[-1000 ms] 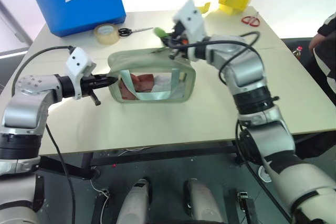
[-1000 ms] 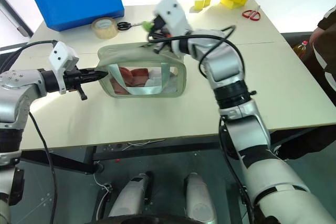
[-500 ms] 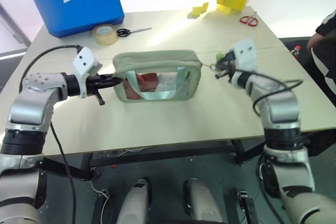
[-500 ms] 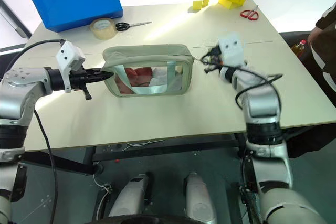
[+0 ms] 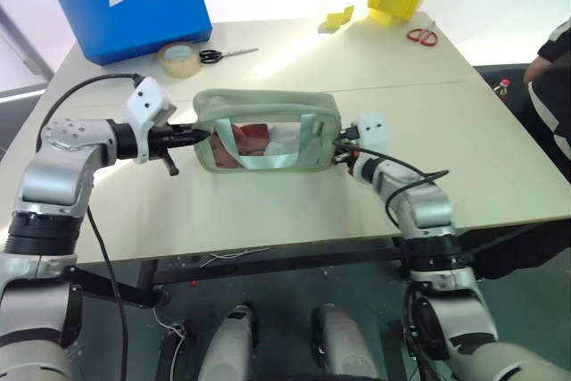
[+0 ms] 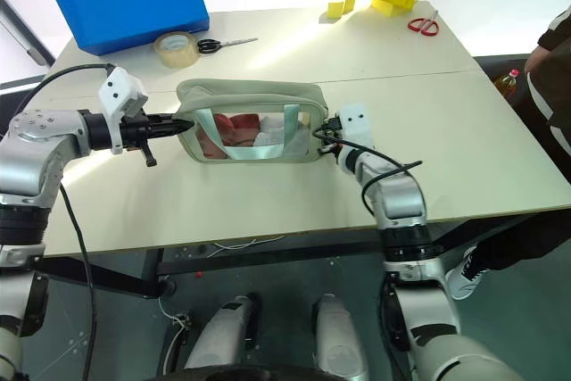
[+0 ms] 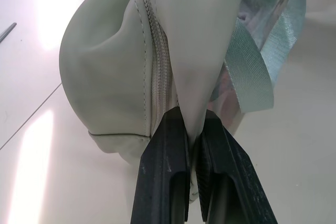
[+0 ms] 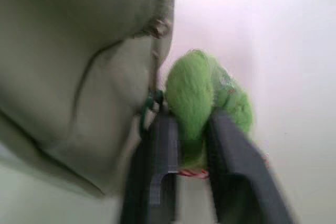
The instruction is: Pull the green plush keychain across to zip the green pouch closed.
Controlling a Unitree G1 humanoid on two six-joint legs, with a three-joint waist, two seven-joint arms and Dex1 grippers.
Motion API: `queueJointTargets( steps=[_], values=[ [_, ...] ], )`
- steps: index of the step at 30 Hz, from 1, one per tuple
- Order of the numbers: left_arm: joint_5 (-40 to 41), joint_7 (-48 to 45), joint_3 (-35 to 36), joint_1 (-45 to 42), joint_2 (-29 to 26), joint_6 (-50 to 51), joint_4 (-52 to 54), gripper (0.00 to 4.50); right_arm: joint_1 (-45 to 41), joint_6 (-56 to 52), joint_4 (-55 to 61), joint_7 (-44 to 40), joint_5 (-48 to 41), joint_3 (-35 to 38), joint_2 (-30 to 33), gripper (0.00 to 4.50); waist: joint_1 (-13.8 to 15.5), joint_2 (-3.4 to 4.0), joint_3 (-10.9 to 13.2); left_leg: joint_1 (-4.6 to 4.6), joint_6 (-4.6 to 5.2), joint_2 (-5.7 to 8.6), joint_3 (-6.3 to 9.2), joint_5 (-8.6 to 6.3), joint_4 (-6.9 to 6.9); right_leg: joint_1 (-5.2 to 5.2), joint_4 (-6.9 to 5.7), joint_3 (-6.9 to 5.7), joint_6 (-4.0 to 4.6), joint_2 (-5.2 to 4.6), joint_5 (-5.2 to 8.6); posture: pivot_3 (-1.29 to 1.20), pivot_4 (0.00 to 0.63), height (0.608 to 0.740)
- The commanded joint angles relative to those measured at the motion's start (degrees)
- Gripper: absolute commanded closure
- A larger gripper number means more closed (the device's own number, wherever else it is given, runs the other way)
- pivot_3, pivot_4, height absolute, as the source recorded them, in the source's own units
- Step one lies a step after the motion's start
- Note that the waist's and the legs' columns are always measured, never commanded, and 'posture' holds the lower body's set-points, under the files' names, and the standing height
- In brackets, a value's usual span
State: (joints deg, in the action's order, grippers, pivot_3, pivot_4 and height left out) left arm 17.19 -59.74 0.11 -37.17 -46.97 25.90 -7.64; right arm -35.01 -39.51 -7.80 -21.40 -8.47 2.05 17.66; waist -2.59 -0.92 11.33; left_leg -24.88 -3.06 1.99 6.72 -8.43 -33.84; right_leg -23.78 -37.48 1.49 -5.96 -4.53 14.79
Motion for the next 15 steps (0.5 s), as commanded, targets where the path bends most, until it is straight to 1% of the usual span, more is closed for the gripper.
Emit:
queueJointTargets(
  steps=[1,2,3,4,5,8,11,12,13,14,15],
  values=[
    [-0.2,0.4,2.1,0.4,-1.4,-0.6,1.5,4.50,-3.7,0.9,1.2,-4.9,-1.2,2.2,6.1,1.94,-0.1,0.01,0.0,0.00,0.00,0.00,0.00,0.00,0.00,0.00,0.01,0.00,0.00,-0.01,0.00,0.00,0.150,0.740],
    [-0.3,0.6,2.3,0.5,-1.4,-0.7,1.5,4.50,-4.8,1.4,0.8,-7.3,-1.6,2.4,9.0,1.42,-0.1,0.04,0.0,0.00,0.00,0.00,0.00,0.00,0.00,0.00,0.01,0.00,0.00,0.00,0.00,0.00,0.150,0.740],
    [-0.3,0.6,2.4,0.6,-1.4,-0.7,1.5,4.50,-6.2,1.5,0.3,-11.1,-2.7,2.8,12.3,0.94,-0.1,0.05,0.0,0.00,0.00,0.00,-0.01,0.00,0.01,0.00,0.02,0.00,0.01,-0.01,0.00,0.00,0.150,0.740],
    [-0.4,0.6,2.5,0.7,-1.4,-0.9,1.3,4.50,-7.5,1.5,0.0,-15.1,-4.0,3.1,15.3,0.36,-0.1,0.06,0.0,0.00,0.00,0.00,-0.01,0.00,0.02,-0.01,0.03,0.00,0.01,-0.01,0.01,0.00,0.150,0.740],
    [-0.5,0.6,2.6,0.7,-1.4,-1.0,1.1,4.50,-8.5,1.3,0.1,-19.2,-5.6,3.1,17.8,0.06,-0.1,0.07,0.0,0.00,0.00,0.00,-0.02,0.00,0.04,-0.01,0.04,0.00,0.01,-0.01,0.01,0.00,0.150,0.740],
    [-0.6,0.5,2.9,0.4,-1.6,-1.3,0.5,4.50,-9.9,-0.5,4.0,-33.5,-12.2,2.4,25.2,0.06,-0.1,0.06,0.0,0.00,0.01,-0.02,-0.02,-0.01,0.15,0.01,0.17,-0.02,0.01,-0.01,0.01,0.00,0.150,0.740],
    [0.4,-0.1,3.6,-0.1,-1.6,-0.9,0.1,4.50,-10.0,-3.3,8.8,-41.4,-17.5,1.5,28.8,0.06,-0.3,0.05,0.0,0.00,0.05,-0.05,-0.02,-0.04,0.24,0.03,0.29,-0.03,-0.06,0.00,-0.01,0.00,0.150,0.740],
    [1.3,-0.8,4.1,-0.2,-1.8,-0.1,0.3,3.71,-10.1,-3.9,10.0,-42.6,-18.3,1.2,29.4,0.00,-0.3,0.05,0.0,0.00,0.06,-0.05,-0.02,-0.04,0.25,0.03,0.30,-0.03,-0.12,0.00,-0.04,0.00,0.150,0.740],
    [2.8,-1.8,4.9,-0.3,-2.2,1.3,0.8,3.45,-10.3,-4.5,11.4,-43.3,-19.2,1.0,29.8,0.00,-0.3,0.05,0.0,0.00,0.06,-0.05,-0.02,-0.04,0.25,0.02,0.30,-0.03,-0.12,0.00,-0.04,0.00,0.150,0.740],
    [4.0,-2.4,5.9,-0.8,-2.7,2.7,0.8,2.98,-10.6,-5.0,12.3,-43.5,-19.6,0.8,29.8,0.00,-0.2,0.04,0.0,0.00,0.05,-0.05,-0.02,-0.04,0.24,0.03,0.30,-0.03,-0.10,0.00,-0.03,0.00,0.150,0.740],
    [4.7,-2.3,6.8,-1.7,-3.1,4.0,0.3,2.41,-10.8,-5.4,13.1,-43.4,-19.9,0.6,29.7,0.00,-0.2,0.03,0.1,0.00,0.05,-0.04,-0.02,-0.04,0.23,0.02,0.30,-0.03,-0.03,-0.01,0.01,0.00,0.150,0.740]
  ],
)
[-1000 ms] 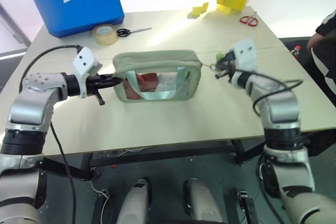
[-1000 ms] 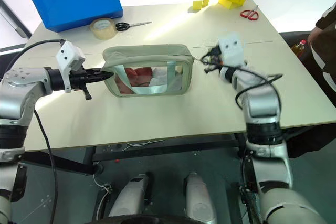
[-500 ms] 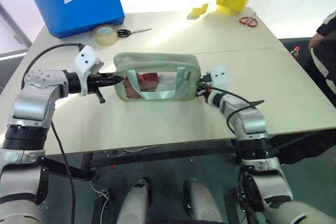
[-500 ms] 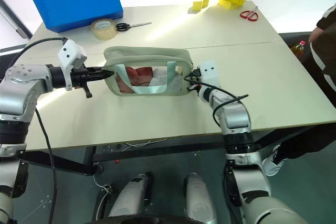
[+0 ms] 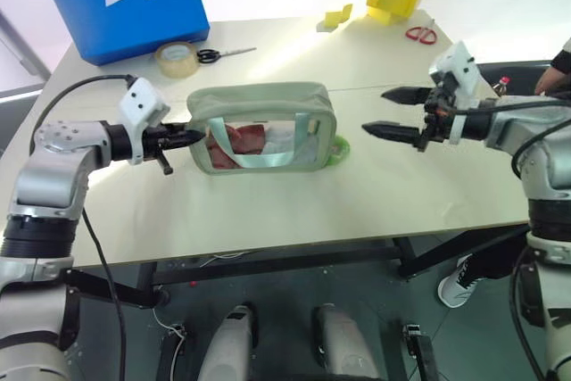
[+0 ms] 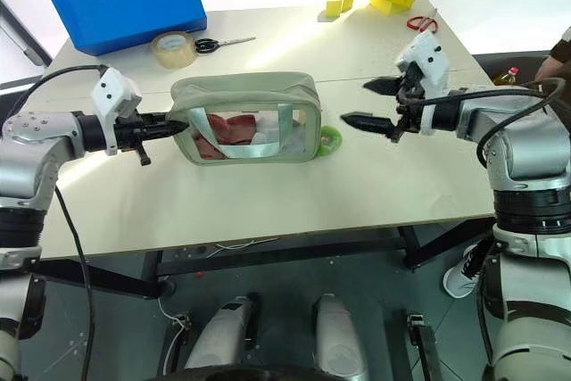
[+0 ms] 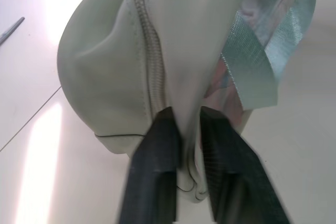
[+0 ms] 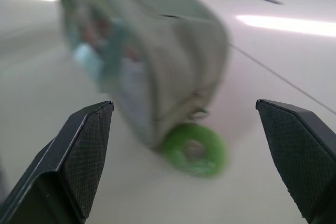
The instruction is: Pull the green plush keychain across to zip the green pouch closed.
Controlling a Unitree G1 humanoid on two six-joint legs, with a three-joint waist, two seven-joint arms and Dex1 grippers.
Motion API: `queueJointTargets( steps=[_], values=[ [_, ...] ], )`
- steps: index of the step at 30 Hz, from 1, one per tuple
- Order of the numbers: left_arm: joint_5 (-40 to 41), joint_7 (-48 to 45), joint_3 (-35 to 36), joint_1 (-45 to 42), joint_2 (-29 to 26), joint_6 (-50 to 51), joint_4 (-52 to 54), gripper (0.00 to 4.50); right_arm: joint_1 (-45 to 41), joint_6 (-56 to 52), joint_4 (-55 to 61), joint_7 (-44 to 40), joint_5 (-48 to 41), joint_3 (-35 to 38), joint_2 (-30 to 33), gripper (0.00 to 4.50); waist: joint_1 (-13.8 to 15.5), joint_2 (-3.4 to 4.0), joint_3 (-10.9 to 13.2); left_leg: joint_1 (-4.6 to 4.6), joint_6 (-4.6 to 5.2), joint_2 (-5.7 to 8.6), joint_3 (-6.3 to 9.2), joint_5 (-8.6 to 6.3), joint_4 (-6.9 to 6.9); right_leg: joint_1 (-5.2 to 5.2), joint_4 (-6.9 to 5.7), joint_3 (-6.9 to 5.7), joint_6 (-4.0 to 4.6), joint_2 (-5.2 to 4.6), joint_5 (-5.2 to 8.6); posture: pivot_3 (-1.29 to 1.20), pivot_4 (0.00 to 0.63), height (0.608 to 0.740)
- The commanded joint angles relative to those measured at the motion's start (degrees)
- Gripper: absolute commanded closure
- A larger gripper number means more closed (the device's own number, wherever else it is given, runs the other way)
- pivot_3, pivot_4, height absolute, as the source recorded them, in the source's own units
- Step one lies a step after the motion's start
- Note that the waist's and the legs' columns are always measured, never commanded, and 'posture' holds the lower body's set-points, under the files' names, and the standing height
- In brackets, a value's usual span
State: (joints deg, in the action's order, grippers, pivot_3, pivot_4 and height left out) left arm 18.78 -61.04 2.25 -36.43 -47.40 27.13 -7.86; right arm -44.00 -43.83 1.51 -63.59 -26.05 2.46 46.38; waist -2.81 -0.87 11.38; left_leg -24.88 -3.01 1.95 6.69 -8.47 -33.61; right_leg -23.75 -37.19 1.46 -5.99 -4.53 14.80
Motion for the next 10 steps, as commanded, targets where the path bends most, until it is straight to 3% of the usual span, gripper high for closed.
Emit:
queueJointTargets(
  steps=[1,4,5,10],
  values=[
    [3.8,-0.7,5.5,-3.3,-3.1,4.1,-0.5,1.89,-1.8,-1.0,4.3,-1.0,-2.3,0.1,0.8,0.00,0.1,-0.04,0.0,0.00,0.00,0.00,0.00,0.00,-0.03,0.00,-0.01,0.00,0.03,0.00,0.01,0.00,0.150,0.740],
    [4.9,-1.8,7.2,-3.6,-5.4,5.5,-1.8,0.30,-1.9,-1.1,5.0,0.7,-2.6,0.2,-0.3,0.00,0.3,-0.04,0.0,-0.03,-0.01,0.01,0.01,-0.01,-0.09,0.01,0.02,0.00,0.04,-0.02,0.02,0.00,0.150,0.740],
    [5.2,-1.8,7.5,-3.6,-5.9,6.2,-1.8,0.09,-1.9,-0.8,4.9,1.1,-2.4,0.1,-0.4,0.00,0.3,-0.03,0.0,-0.03,-0.02,0.03,0.00,-0.01,-0.09,0.03,0.05,0.00,0.04,-0.06,0.02,0.00,0.150,0.740],
    [7.3,-1.8,11.5,-3.5,-8.8,8.2,-2.4,0.09,-1.8,-1.3,4.9,2.5,-3.3,0.9,-0.4,0.00,0.4,-0.04,0.0,-0.08,-0.02,0.06,0.00,-0.02,-0.07,0.02,0.14,-0.01,0.05,-0.14,0.03,0.00,0.150,0.740]
  ],
)
